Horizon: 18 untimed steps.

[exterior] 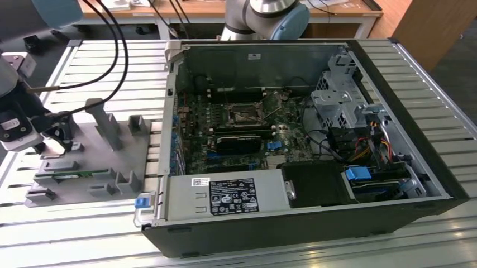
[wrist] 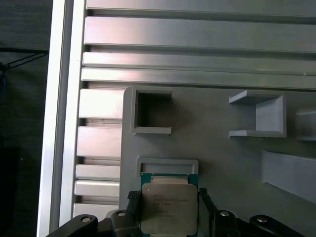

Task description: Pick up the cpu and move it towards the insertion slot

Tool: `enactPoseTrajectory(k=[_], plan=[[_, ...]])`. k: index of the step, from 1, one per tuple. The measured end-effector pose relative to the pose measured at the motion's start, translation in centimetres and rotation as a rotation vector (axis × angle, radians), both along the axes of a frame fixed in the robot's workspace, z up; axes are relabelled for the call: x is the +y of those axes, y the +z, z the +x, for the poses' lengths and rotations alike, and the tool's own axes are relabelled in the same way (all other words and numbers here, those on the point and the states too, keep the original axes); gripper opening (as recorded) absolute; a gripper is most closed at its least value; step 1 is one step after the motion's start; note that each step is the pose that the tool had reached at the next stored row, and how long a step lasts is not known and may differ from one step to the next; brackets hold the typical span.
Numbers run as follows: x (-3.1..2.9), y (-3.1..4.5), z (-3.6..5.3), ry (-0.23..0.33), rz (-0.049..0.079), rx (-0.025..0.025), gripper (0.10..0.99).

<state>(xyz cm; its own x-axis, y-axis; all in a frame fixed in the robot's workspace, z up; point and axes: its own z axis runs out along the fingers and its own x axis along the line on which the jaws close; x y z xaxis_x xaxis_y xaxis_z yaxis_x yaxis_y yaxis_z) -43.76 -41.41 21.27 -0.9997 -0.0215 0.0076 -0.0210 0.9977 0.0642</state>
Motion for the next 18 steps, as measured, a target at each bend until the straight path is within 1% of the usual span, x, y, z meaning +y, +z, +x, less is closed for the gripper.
enactPoseTrajectory(k=[18], plan=[[0.0,1.25,0.0,0.0,0.0,-0.0001,0.545]])
